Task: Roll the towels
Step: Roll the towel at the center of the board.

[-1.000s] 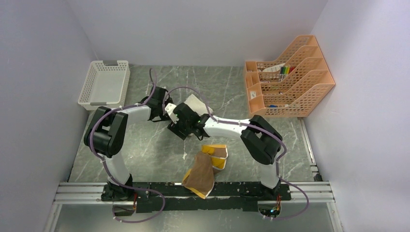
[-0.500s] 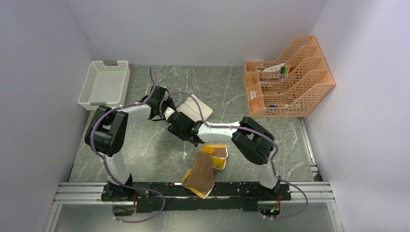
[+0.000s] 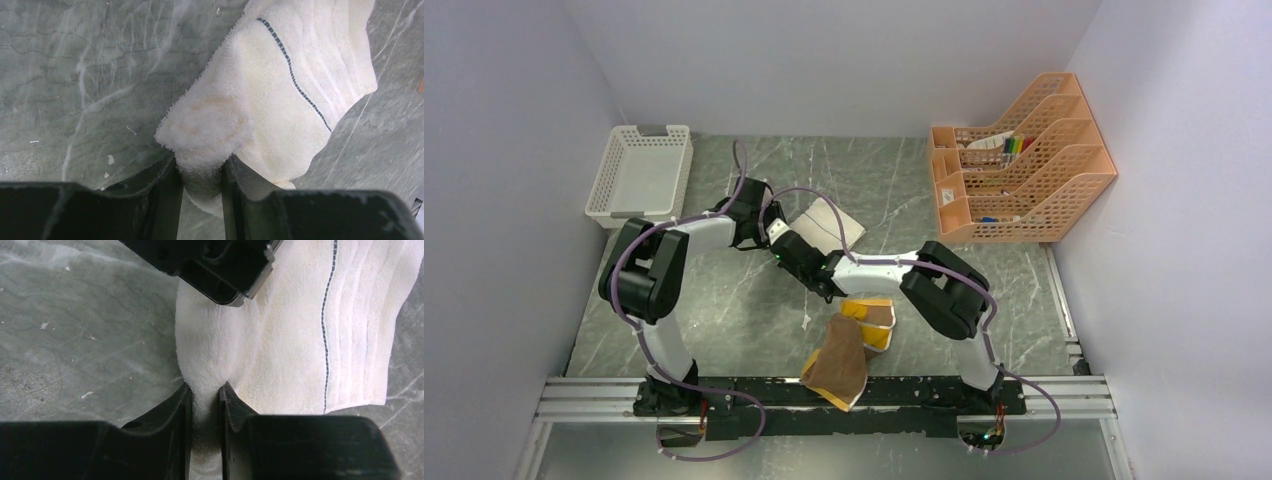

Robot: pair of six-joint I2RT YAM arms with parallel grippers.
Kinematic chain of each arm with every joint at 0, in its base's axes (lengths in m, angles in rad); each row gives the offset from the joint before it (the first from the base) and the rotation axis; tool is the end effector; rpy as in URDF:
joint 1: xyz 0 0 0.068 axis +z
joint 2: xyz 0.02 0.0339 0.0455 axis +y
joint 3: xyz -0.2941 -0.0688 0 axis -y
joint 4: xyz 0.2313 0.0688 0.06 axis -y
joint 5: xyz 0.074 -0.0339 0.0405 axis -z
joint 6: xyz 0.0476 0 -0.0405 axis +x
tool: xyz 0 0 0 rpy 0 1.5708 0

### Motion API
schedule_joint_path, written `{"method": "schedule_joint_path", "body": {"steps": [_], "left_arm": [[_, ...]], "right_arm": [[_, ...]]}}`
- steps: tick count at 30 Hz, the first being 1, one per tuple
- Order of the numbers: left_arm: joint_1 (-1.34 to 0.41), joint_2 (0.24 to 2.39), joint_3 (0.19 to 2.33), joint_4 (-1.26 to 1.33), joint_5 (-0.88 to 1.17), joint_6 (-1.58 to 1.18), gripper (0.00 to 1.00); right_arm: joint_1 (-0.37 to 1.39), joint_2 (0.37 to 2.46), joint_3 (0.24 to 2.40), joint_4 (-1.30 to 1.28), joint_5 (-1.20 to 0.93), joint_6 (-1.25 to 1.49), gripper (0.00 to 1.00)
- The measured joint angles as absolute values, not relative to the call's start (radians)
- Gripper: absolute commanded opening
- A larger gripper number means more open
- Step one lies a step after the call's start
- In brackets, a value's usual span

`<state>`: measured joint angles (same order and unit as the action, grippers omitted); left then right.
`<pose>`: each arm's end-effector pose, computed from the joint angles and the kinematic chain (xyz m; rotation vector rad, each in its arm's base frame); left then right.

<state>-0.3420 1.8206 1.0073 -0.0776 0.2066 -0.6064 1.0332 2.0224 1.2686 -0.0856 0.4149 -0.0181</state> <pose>0.3463 -0.1336 0.1779 -0.2437 2.5424 -0.6476 0.2400 0.3652 0.1761 -0.9992 2.0939 0.0050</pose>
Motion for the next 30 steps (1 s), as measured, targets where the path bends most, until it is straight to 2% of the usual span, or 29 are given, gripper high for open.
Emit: {"method": "schedule_joint_path", "body": {"steps": [7,13,17,27,30], "left_arm": [[-0.312,1.776,0.988,-0.089,0.192,-0.634,0.54],[-0.272,1.647,0.965,-0.08,0.126,-0.671,0.66],[-0.26,1.556,0.957,-0.064,0.071,-0.696,0.74],[-0.239,1.442,0.874,-0.022,0.006,-0.729,0.75],[-0.239,1.444,0.844,-0.011,0.023,-0.73,0.72]], "right_arm": [[1.002,2.015,1.261,-0.063,0.328,0.012,0.14],[0.927,1.975,1.217,-0.016,0.127,0.054,0.09],[0.877,1.97,1.204,0.016,-0.012,0.093,0.09],[0.707,1.964,1.131,0.153,-0.411,0.282,0.12],[0.651,1.967,1.103,0.222,-0.545,0.379,0.14]]}}
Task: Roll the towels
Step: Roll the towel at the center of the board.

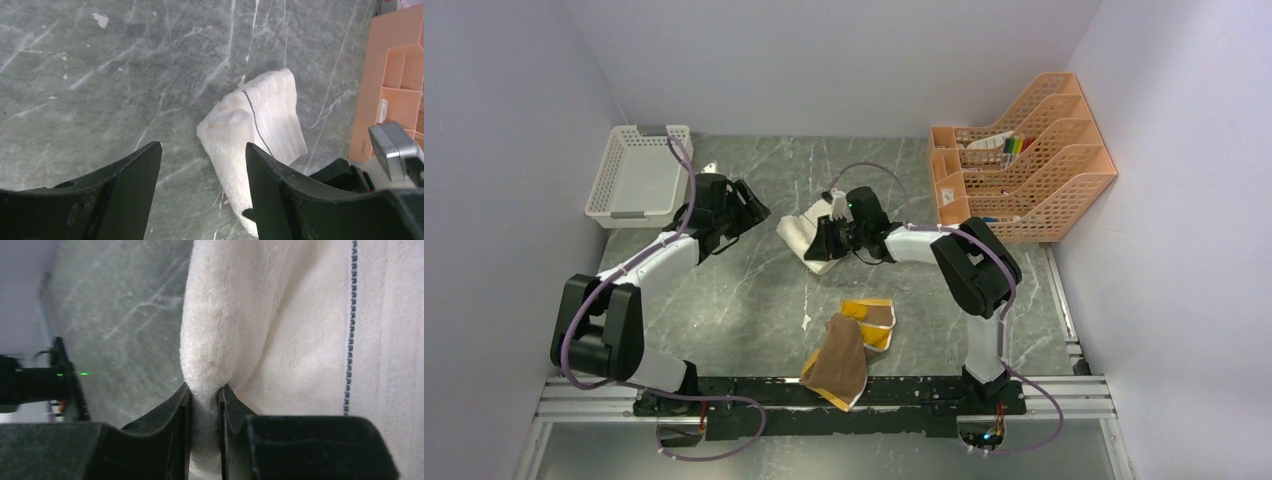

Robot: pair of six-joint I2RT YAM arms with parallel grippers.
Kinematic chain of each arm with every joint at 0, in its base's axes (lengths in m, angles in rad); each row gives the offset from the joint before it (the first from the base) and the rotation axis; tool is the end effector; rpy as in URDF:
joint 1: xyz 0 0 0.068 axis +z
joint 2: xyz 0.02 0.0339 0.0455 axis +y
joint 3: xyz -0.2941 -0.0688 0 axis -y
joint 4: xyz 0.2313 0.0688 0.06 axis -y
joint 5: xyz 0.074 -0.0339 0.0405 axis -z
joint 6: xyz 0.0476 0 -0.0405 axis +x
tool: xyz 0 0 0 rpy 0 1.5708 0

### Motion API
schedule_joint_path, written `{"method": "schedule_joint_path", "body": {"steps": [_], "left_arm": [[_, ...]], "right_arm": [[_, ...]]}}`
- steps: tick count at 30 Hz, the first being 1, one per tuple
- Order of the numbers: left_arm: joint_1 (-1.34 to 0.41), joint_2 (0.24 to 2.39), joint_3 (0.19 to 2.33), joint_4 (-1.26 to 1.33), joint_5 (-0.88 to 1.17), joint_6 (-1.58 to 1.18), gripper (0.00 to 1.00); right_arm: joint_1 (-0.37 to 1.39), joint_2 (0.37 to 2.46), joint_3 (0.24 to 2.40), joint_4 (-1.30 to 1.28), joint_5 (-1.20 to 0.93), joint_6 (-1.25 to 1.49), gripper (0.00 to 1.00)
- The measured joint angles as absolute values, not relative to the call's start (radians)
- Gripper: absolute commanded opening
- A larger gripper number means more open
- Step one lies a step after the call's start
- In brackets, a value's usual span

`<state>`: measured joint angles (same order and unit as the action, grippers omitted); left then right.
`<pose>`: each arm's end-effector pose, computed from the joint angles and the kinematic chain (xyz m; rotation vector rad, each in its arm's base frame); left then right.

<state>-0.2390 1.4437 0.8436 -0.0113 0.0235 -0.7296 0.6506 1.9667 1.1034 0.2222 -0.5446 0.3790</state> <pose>0.2981 -0.0738 0.2543 -0.5308 2.1766 -0.5659 0.3203 0.2748 0.1795 -0.6401 2.2694 1.1441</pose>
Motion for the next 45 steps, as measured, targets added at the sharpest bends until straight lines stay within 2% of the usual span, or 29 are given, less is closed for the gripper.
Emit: {"method": "schedule_joint_path", "body": {"steps": [5,13,23,32,36,45], "left_arm": [[-0.246,1.502,0.839,0.043,0.075,-0.733,0.7],[-0.275,1.654,0.787,0.146,0.126,-0.785,0.69],[-0.299,1.67,0.759,0.244,0.142,-0.83,0.69],[-0.304,1.475,0.586,0.33,0.115,-0.907,0.7],[-0.317,1.52,0.577,0.416,0.135,-0.932,0.71],[-0.351,1.685,0.569,0.587,0.208,-1.005,0.71]], "right_arm": [[0.586,2.003,1.069,0.367,-0.715,0.529,0.17],[0.577,2.085,1.072,0.428,-0.819,0.632,0.23],[0.548,2.111,1.061,0.469,-0.862,0.711,0.24],[0.522,2.125,1.032,0.535,-0.884,0.778,0.28],[0.521,2.133,1.028,0.556,-0.887,0.794,0.32],[0.518,2.14,1.026,0.564,-0.891,0.798,0.32]]}}
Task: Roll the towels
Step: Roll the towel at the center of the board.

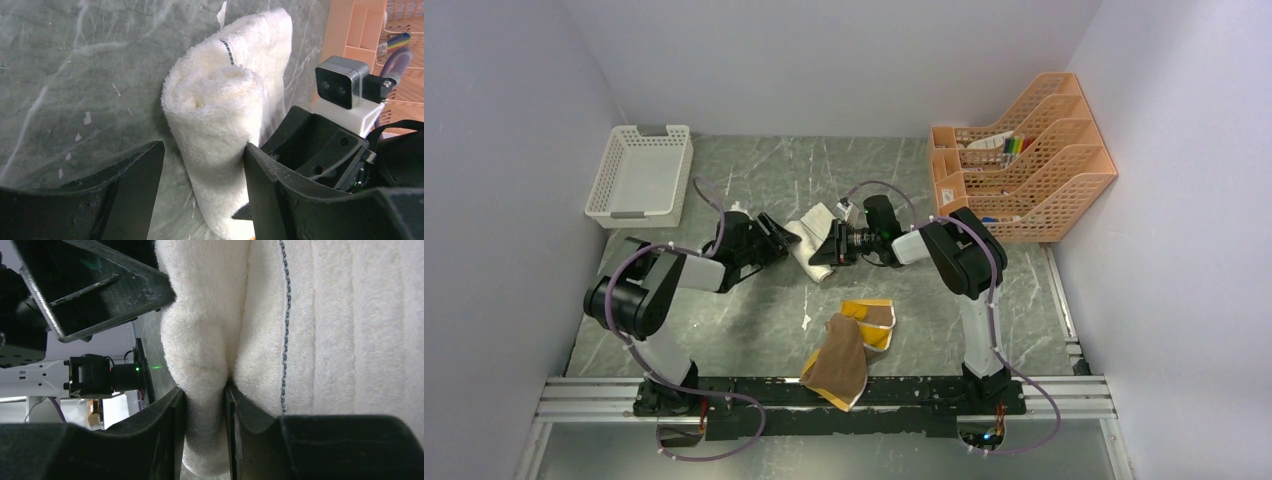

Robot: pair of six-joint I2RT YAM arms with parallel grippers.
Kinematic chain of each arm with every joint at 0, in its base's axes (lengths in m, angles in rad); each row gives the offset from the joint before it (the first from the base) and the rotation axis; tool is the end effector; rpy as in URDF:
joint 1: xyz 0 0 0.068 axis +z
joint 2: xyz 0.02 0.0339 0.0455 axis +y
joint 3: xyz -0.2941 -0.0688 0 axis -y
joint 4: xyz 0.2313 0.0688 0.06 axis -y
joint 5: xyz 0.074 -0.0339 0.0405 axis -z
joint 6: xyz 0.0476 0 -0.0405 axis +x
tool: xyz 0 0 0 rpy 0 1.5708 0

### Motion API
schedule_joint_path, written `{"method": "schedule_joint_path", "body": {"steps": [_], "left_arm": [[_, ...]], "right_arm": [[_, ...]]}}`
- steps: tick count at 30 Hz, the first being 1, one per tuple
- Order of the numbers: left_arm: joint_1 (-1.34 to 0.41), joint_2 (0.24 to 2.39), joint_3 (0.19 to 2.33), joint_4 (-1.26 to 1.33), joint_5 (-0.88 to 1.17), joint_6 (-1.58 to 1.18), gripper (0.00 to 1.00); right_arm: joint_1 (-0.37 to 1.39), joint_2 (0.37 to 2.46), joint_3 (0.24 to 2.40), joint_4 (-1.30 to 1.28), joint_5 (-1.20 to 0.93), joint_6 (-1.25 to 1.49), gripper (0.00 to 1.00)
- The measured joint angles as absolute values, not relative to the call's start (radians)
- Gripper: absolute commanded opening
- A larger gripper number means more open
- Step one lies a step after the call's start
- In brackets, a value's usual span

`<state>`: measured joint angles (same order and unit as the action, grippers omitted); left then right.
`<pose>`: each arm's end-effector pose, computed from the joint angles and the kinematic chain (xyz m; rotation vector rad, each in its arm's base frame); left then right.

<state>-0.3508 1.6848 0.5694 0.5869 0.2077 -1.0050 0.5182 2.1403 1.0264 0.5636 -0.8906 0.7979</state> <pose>0.2907 -0.1168 0.1636 -0.5972 2.1805 -0.9958 0.3492 0.2417 0.1257 -0.2881 2.3660 1.6578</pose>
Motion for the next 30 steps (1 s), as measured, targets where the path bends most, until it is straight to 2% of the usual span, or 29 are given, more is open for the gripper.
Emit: {"method": "schedule_joint_path", "body": {"steps": [6,10,14,17,21,30], "left_arm": [[-0.351,1.729,0.588,0.614,0.223,-1.021,0.66],[-0.354,1.747,0.62,0.59,0.222,-1.013,0.61],[-0.364,1.77,0.673,0.544,0.22,-0.99,0.58],[-0.37,1.781,0.701,0.516,0.214,-0.971,0.58],[-0.373,1.786,0.718,0.486,0.209,-0.953,0.57],[-0.377,1.8,0.751,0.436,0.202,-0.923,0.57]], "right_arm": [[0.518,2.143,1.026,0.564,-0.891,0.796,0.33],[0.518,2.143,1.034,0.538,-0.887,0.766,0.43],[0.526,2.117,1.093,0.39,-0.858,0.656,0.54],[0.544,2.065,1.146,0.23,-0.741,0.513,0.59],[0.567,1.991,1.187,0.058,-0.547,0.342,0.6],[0.677,1.857,1.209,-0.102,-0.163,0.077,0.63]]}}
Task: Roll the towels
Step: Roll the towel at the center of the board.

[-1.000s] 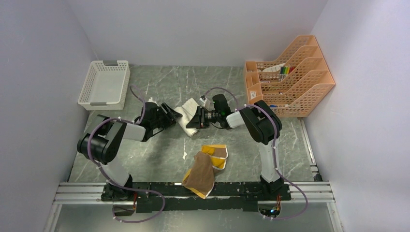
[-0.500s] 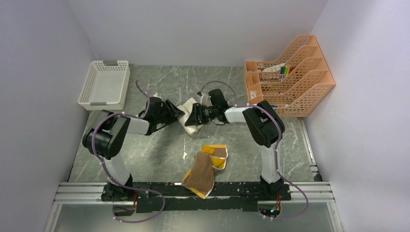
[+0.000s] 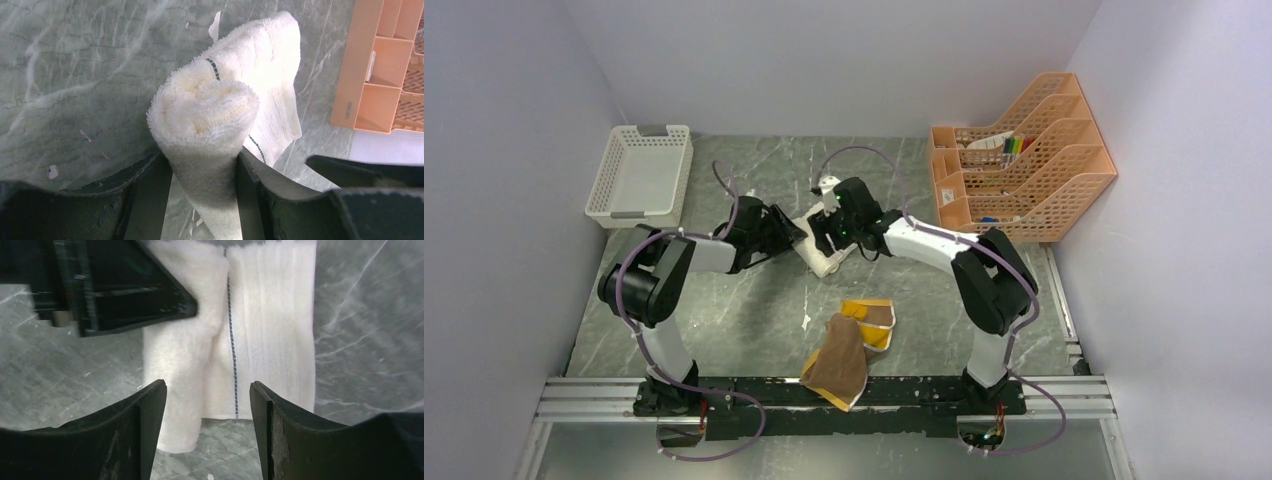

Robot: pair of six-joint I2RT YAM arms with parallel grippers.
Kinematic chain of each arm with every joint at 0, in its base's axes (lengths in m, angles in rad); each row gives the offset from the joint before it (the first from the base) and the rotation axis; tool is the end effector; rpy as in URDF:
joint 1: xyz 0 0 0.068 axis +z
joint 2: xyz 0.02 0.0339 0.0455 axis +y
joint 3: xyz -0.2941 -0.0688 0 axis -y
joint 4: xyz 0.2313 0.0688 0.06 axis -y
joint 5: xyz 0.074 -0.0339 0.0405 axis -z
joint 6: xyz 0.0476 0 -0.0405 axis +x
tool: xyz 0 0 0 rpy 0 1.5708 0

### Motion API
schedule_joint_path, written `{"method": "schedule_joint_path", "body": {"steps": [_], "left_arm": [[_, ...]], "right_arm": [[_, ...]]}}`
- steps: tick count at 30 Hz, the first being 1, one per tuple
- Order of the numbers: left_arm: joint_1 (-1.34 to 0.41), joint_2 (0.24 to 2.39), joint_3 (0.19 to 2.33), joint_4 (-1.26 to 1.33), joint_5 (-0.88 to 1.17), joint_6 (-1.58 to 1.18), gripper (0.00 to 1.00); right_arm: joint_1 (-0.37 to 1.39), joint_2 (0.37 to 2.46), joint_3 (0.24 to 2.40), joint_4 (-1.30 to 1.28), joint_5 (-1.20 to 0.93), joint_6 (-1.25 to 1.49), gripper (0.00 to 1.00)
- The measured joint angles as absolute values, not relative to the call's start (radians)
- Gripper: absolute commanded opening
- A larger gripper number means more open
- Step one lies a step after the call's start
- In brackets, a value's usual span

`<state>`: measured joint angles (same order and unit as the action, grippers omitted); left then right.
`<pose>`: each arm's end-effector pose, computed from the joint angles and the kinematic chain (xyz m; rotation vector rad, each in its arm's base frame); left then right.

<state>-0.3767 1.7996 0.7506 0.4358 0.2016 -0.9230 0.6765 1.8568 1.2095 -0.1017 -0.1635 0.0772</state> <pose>0.3244 -0.1386 0.1599 -0.5111 2.2780 -0.9200 0.3166 0.2641 0.2217 -0.7821 2.2443 0.5618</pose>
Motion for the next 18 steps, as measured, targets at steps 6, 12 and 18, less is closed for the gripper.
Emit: {"method": "schedule_joint_path", "body": {"steps": [6,12,18], "left_arm": [[-0.377,1.816,0.781,0.412,0.202,-0.908,0.57],[-0.377,1.834,0.819,0.377,0.202,-0.889,0.57],[-0.377,1.837,0.841,0.341,0.202,-0.875,0.57]], "right_arm": [[0.785,1.812,1.212,-0.099,-0.028,-0.012,0.64],[0.844,1.868,1.241,-0.126,0.014,-0.024,0.64],[0.884,1.918,1.276,-0.15,0.071,-0.023,0.64]]}}
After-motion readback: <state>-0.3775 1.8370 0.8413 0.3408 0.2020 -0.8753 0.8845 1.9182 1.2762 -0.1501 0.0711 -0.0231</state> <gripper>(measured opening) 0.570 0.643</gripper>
